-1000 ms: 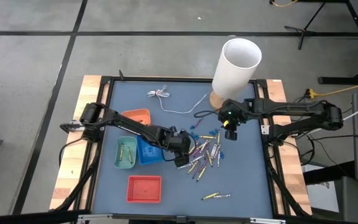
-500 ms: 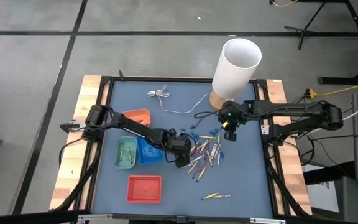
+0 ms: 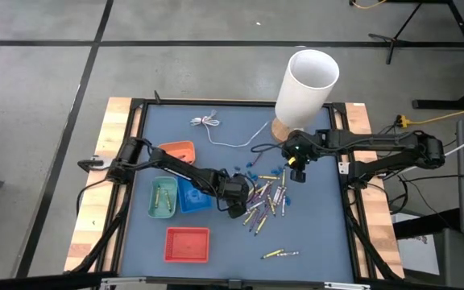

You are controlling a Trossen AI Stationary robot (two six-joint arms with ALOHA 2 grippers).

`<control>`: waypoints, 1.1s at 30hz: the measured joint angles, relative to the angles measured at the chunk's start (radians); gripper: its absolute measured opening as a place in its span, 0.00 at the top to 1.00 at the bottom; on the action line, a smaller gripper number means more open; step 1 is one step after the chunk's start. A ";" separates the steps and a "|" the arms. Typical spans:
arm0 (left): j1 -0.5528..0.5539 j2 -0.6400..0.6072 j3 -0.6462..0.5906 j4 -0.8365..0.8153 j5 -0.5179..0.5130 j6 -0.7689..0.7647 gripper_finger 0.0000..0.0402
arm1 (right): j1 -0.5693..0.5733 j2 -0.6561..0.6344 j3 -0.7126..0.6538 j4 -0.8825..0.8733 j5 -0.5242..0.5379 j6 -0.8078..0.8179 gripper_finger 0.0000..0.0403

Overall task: Sort crayons
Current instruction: Put the yellow crayon into the blue basket

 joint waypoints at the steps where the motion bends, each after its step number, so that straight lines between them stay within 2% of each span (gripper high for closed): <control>1: 0.000 0.000 0.000 -0.001 0.000 0.001 0.75 | 0.000 0.000 0.000 0.000 0.000 0.000 0.74; 19: 0.000 0.012 0.000 -0.006 0.000 0.000 0.75 | 0.000 0.000 0.000 0.003 0.000 0.000 0.74; 33: 0.000 0.012 -0.002 -0.004 -0.008 0.001 0.87 | 0.000 0.000 0.000 0.031 0.000 0.000 0.74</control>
